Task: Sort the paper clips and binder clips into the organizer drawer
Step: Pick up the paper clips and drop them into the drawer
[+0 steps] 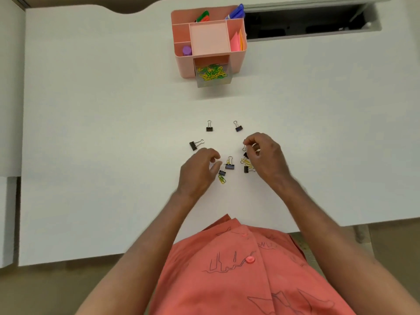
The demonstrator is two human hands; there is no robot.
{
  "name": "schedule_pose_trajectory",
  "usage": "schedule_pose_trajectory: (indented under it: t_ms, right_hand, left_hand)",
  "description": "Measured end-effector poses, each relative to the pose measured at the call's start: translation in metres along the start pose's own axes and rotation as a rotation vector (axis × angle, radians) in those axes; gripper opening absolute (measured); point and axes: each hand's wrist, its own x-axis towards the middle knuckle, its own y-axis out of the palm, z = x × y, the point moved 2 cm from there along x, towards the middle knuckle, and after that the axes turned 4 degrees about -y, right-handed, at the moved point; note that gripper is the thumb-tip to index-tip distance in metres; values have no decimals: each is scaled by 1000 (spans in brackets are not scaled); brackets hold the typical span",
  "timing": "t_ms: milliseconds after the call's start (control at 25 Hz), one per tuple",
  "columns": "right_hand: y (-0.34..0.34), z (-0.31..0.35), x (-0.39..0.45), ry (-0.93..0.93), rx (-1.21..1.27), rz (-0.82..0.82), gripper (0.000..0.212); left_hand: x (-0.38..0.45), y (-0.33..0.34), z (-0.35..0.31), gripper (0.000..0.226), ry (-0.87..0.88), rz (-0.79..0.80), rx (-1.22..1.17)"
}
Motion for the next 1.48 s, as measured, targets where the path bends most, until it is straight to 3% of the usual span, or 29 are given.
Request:
schedule_pose_trajectory:
  t_ms: [240,440,720,960,1080,1240,1400,1480]
  right_hand:
    - [1,-27,-52,48,-159,0,22]
    - [5,-30,-57,-14,-277,100,34]
    - [11,-25,-38,-48,-457,75,23]
    - [13,-21,-25,-40,-548,164,3]
    - [11,-29,-26,33,-380,162,6]
    - [-3,-37,-24,325,310,63,8]
    - [-18,-36,-12,537,893,6,10]
    - [-22,-34,1,579,1017,18,3]
  left_hand:
    - [-40,33,-2,39,-149,22,148]
    - [-32,37,-5,20,-179,20,149]
    - [-27,38,-3,13,-171,63,154]
    - [-25,32,-6,16,-119,68,210]
    - [-20,27,-4,20,-105,91,190]
    - [-13,20,-1,26,-144,105,73]
    - [1,11,-9,19,-284,110,-282]
    - [11,8,-17,13,-357,137,-478]
